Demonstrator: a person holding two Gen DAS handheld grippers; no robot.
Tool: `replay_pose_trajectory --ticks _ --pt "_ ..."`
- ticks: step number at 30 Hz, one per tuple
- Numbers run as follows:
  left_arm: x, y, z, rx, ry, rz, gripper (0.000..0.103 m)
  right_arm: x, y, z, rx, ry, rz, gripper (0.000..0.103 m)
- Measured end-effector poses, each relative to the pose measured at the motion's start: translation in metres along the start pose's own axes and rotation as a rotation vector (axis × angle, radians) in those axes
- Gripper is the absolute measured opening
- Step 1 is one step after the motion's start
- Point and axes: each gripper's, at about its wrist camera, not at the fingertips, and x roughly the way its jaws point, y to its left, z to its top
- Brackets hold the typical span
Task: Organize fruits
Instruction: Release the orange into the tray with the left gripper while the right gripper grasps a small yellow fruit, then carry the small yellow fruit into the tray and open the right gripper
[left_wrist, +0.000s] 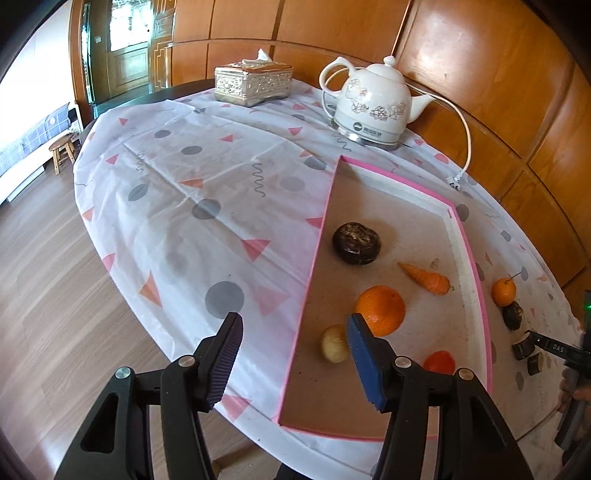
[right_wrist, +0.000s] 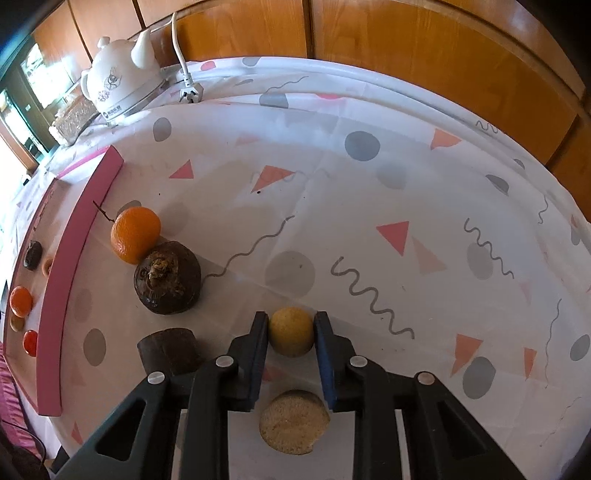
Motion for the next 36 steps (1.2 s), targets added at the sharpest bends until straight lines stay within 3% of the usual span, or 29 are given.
replay_pose_trajectory --ticks 6,14,19,28,36 --pt "-0.004 0.003 -0.002 -0.001 -0.005 -0.003 0.059 -0.003 -0.004 0.0 0.02 -0.019 -0.003 0.025" --pt "-0.004 0.003 -0.005 -0.007 0.003 -0.014 0.06 -0.051 0.003 -0.005 0.022 -0.134 0.065 0.025" --pt "-0.007 0.003 -0.005 -0.008 -0.005 -0.022 0.06 -0.073 0.044 -0.011 -0.066 -0.161 0.154 0.025" --pt "-0.012 0.009 -0.007 -0.025 -0.01 -0.034 0.06 -0.07 0.132 -0.018 -0.217 -0.125 0.297 0.025" --pt "-0.015 0.029 -0.006 -0.085 -0.024 -0.033 0.065 -0.055 0.199 -0.015 -0.305 -0.092 0.345 0.025"
